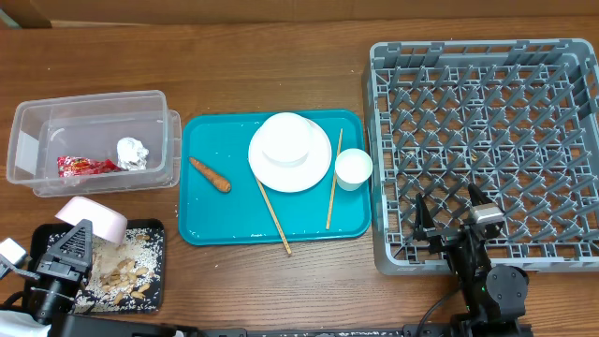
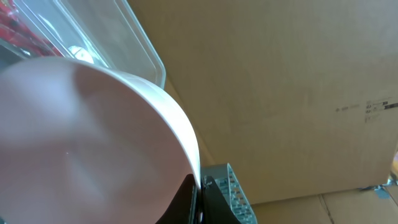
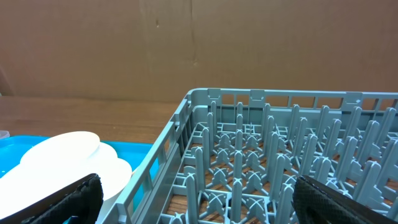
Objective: Sort waste into correct bins and load items into the dishwasher
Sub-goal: 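Move the pink bowl over the black tray and tip out the rice, then carry the empty pink bowl back and set it on the teal tray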
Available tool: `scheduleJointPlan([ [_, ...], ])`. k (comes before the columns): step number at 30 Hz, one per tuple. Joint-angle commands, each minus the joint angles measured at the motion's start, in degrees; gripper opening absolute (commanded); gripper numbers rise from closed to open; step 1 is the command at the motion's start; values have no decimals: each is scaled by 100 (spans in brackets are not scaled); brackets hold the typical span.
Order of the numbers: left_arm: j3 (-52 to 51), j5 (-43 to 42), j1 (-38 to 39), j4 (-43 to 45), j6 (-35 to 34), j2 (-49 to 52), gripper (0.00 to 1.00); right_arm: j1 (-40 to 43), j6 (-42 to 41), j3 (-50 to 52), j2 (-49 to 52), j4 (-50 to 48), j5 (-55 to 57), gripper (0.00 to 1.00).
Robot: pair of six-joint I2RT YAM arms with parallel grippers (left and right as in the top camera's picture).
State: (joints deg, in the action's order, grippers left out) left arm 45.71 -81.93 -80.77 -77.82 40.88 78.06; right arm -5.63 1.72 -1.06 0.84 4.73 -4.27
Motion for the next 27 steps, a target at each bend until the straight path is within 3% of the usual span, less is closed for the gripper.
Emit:
scheduleJointPlan([
  [1, 0, -173, -26, -190, 173, 24, 4, 24, 22, 61, -68, -31, -28, 100],
  [11, 79, -149, 28, -236, -96, 20, 4, 24, 22, 61, -68, -31, -28, 100],
  [16, 570, 249, 645, -234, -619, 20, 4, 24, 22, 61, -68, -31, -28, 100],
  [21, 1456, 791, 1751, -68, -1705, 17, 4, 24, 22, 61, -68, -31, -28, 100],
  [27, 2258, 2439, 3484, 739, -3654, -35, 4, 24, 22, 61, -68, -31, -28, 100],
])
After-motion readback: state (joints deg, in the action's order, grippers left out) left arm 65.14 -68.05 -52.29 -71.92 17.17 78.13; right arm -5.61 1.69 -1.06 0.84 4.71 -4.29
